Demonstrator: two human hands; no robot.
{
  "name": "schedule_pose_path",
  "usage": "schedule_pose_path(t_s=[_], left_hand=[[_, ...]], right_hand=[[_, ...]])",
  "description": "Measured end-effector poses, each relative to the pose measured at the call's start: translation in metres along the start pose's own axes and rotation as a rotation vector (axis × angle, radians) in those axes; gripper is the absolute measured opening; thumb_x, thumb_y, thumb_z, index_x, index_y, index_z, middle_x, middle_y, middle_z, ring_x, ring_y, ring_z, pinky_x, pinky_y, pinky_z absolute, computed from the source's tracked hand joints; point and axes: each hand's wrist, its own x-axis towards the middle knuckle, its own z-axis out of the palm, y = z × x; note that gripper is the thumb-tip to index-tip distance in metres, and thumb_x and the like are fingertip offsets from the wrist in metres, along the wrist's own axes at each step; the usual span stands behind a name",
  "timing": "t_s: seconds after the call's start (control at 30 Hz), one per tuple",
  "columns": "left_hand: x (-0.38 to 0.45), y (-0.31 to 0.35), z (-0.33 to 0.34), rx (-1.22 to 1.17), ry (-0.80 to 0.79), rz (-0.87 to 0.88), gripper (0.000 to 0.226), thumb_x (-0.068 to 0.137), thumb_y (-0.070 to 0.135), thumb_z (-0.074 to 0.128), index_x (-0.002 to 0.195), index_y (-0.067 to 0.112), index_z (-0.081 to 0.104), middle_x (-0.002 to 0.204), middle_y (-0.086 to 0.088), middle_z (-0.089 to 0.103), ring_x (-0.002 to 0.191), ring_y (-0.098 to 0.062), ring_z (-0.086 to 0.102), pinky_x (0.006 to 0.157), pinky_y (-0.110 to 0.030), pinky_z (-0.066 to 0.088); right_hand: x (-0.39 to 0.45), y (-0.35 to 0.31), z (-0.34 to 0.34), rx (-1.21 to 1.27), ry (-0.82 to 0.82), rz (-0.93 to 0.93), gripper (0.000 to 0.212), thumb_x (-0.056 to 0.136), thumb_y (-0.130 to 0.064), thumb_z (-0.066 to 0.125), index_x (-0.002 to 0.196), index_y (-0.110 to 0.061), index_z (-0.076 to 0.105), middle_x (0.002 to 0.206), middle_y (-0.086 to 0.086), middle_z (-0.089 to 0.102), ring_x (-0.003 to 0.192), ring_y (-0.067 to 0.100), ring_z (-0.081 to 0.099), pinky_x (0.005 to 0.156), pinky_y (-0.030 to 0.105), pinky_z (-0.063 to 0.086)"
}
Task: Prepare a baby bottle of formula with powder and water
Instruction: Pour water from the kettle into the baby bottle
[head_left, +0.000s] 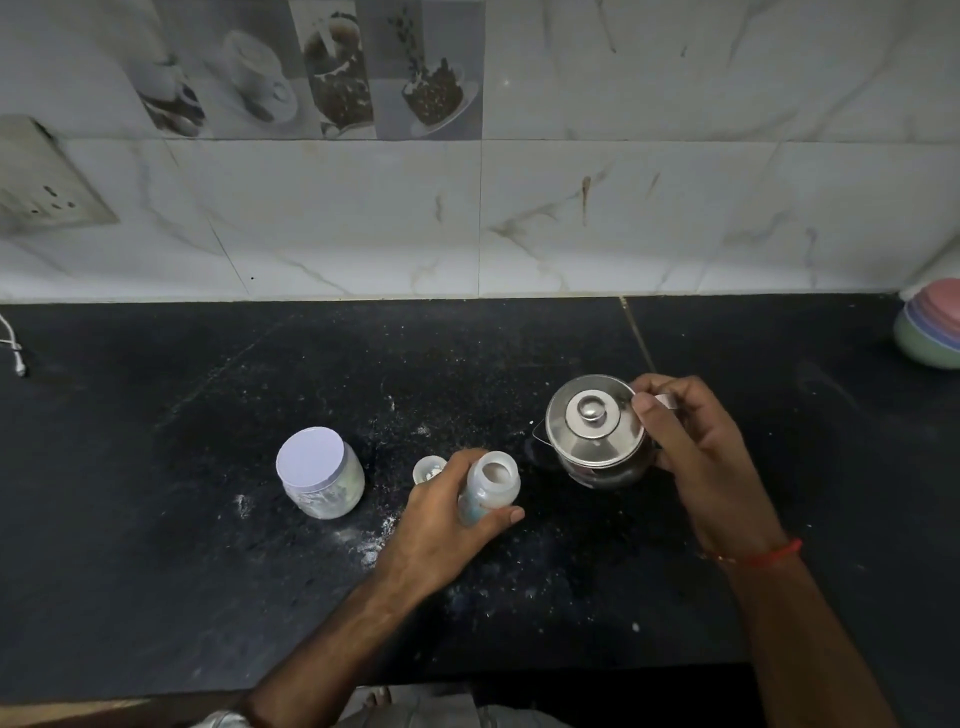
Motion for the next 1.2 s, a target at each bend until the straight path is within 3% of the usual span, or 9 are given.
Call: schedule_pose_path(t_s=[0.1,0.17,0.3,0.4,0.63,0.87,0.97,1.2], left_hand=[[-0.001,0.004,0.001,0.014,-0.023,0.026,0.053,0.081,0.046,0.087,0.125,0.044,0.056,0.112,0.023,0.068,0.104,0.004,0.065,0.085,-0.015,0.054],[-0.002,0.005,0.001,0.025,-0.033,0.044,0.055,0.082,0.045,0.087,0.127,0.040,0.057,0.113,0.022,0.068,0.107,0.006,0.063,0.085,-0.011,0.051],[-0.004,0.005,0.002,0.040,-0.064,0.054,0.060,0.081,0.048,0.086,0.132,0.036,0.057,0.115,0.021,0.069,0.108,0.004,0.064,0.088,-0.013,0.052],[-0.005,0.006,0.002,0.039,-0.083,0.068,0.060,0.082,0.048,0.086,0.133,0.035,0.057,0.115,0.020,0.069,0.108,0.002,0.065,0.089,-0.017,0.055],[-0.006,0.006,0.001,0.034,-0.104,0.080,0.058,0.081,0.049,0.086,0.130,0.038,0.057,0.113,0.020,0.069,0.106,0.001,0.066,0.088,-0.023,0.058],[-0.009,0.007,0.000,0.029,-0.108,0.111,0.059,0.081,0.046,0.087,0.131,0.037,0.057,0.114,0.020,0.069,0.106,0.002,0.065,0.086,-0.017,0.055],[-0.009,0.006,0.001,0.028,-0.107,0.114,0.062,0.080,0.046,0.087,0.134,0.033,0.058,0.115,0.018,0.070,0.107,0.000,0.066,0.089,-0.021,0.057],[-0.010,0.006,0.000,0.041,-0.106,0.124,0.065,0.080,0.045,0.088,0.136,0.030,0.057,0.116,0.017,0.069,0.108,0.000,0.065,0.089,-0.019,0.056]], right_hand=[[-0.009,-0.012,0.000,-0.115,-0.050,-0.070,0.007,0.099,-0.015,0.062,0.099,-0.020,0.066,0.106,-0.010,0.069,0.094,0.005,0.065,0.080,0.020,0.051],[-0.013,-0.018,0.001,-0.234,-0.072,-0.116,0.004,0.099,-0.018,0.065,0.101,-0.021,0.066,0.107,-0.011,0.067,0.096,0.003,0.064,0.082,0.013,0.048],[-0.019,-0.025,0.008,-0.545,-0.082,-0.239,0.016,0.094,-0.038,0.062,0.104,-0.025,0.064,0.110,-0.016,0.065,0.106,0.007,0.057,0.087,0.016,0.045],[-0.024,-0.031,0.013,-0.647,-0.095,-0.277,0.009,0.097,-0.031,0.066,0.102,-0.023,0.063,0.108,-0.016,0.064,0.107,0.005,0.053,0.087,0.020,0.042],[-0.028,-0.034,0.024,-0.769,-0.111,-0.309,0.009,0.094,-0.025,0.069,0.096,-0.022,0.061,0.105,-0.017,0.062,0.107,0.014,0.050,0.088,0.025,0.043],[-0.029,-0.039,0.030,-0.837,-0.136,-0.324,0.009,0.094,-0.025,0.069,0.094,-0.022,0.061,0.105,-0.016,0.062,0.108,0.016,0.050,0.087,0.016,0.039],[-0.029,-0.041,0.032,-0.867,-0.149,-0.333,0.009,0.094,-0.025,0.069,0.094,-0.022,0.061,0.105,-0.015,0.061,0.109,0.014,0.049,0.086,0.015,0.038],[-0.030,-0.045,0.037,-0.902,-0.184,-0.368,0.008,0.096,-0.030,0.064,0.097,-0.025,0.058,0.107,-0.014,0.060,0.110,0.014,0.046,0.082,0.021,0.043]])
